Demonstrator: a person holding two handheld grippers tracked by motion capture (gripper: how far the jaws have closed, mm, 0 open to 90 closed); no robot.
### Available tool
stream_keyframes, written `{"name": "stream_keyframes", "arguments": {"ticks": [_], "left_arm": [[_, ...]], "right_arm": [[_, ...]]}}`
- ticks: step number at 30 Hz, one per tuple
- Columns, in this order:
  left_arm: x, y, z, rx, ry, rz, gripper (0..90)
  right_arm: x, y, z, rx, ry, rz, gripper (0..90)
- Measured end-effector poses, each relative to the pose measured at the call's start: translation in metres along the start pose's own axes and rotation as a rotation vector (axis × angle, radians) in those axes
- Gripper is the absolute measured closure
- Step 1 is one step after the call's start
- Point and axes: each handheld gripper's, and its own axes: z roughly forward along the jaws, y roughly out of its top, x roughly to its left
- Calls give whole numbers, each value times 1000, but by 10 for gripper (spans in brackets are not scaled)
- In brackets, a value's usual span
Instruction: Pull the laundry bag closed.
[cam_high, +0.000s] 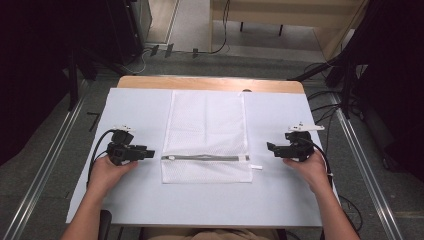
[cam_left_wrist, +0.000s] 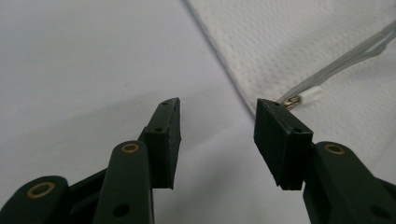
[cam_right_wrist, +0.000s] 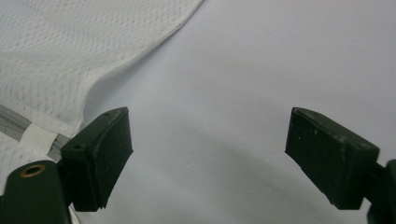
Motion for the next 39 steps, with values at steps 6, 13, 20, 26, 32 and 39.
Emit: {"name": "stream_keyframes", "arguments": {"ticks": [6, 13, 20, 26, 32, 39], "left_arm": [[-2, 2, 0, -6, 24, 29, 558], [1, 4, 4, 25, 14, -54, 529], [0, 5, 6, 29, 0, -72, 490], [0, 5, 4, 15, 2, -72, 428], [0, 5, 4, 6, 0, -57, 422], [0, 5, 3, 8, -6, -65, 423]], "right_arm": [[6, 1, 1, -8, 8, -33, 183], [12, -2, 4, 13, 27, -136, 293], [14, 0, 3, 1, 63, -153, 414], [15, 3, 6, 46, 118, -125, 472], [16, 3, 7, 57, 120, -110, 469], [21, 4, 7, 43, 138, -115, 468]]}}
